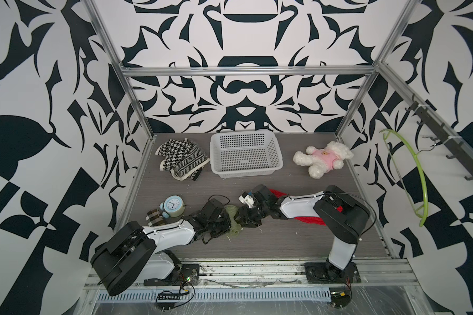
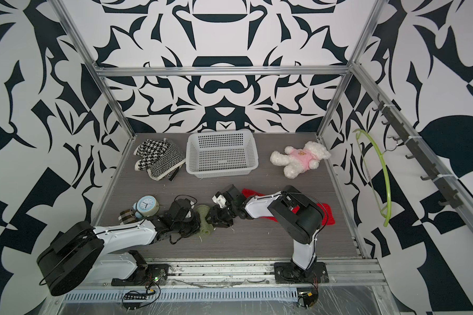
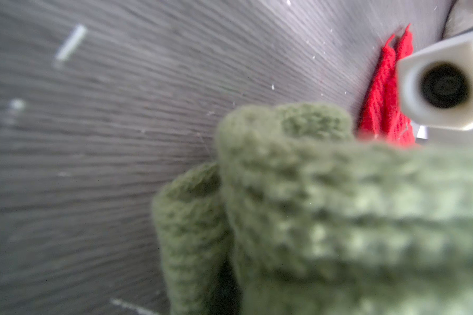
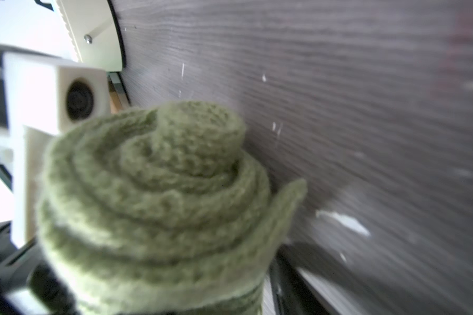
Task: Roll up the scarf and place it into the basket
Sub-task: Roll the scarf at the center of the board.
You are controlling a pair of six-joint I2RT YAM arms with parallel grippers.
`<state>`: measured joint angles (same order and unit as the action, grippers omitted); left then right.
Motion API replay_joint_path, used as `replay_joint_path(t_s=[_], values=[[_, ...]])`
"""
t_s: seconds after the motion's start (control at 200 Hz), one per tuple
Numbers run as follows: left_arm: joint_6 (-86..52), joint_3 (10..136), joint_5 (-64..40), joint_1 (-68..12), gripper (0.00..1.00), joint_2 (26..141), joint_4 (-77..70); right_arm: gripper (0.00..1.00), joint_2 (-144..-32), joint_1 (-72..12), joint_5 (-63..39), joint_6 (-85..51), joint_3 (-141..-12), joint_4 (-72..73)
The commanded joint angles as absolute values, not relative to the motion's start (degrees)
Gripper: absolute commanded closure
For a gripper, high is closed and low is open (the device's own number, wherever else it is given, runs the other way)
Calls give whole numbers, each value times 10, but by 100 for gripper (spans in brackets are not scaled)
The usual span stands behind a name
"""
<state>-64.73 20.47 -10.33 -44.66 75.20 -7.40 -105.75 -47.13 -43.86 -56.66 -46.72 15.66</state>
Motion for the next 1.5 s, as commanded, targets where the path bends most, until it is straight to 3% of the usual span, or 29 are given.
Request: replay_joint_path(t_s=[0.0, 0.075, 0.225, 0.325, 0.52, 0.62, 0.745, 0.855, 1.185, 1.499], values=[[-637, 192, -95, -455, 100, 793, -2, 67, -1093, -503, -472, -625, -473, 297], [-637, 192, -96, -455, 100, 797, -5, 100, -1109, -509, -478, -648, -469, 334], [-633, 199, -94, -455, 100, 793, 5, 100, -1114, -513, -469, -652, -457, 334], [-624, 205, -99, -441, 100, 773, 28, 100, -1097, -513, -436, -601, -467, 216], [-585, 193, -93, -384, 49, 675, 108, 100, -1071, -514, -344, -496, -506, -28], [-579, 189, -88, -369, 39, 635, 144, 100, -1069, -514, -304, -468, -524, -96], [-576, 192, -80, -355, 38, 597, 189, 100, -1068, -515, -279, -457, -534, -128], [-573, 195, -72, -341, 29, 561, 226, 100, -1059, -512, -257, -447, -540, -153], [-588, 236, -69, -335, 20, 491, 288, 100, -1021, -495, -216, -413, -561, -214], [-599, 282, -173, -347, 19, 540, 158, 100, -998, -495, -193, -392, -588, -236]])
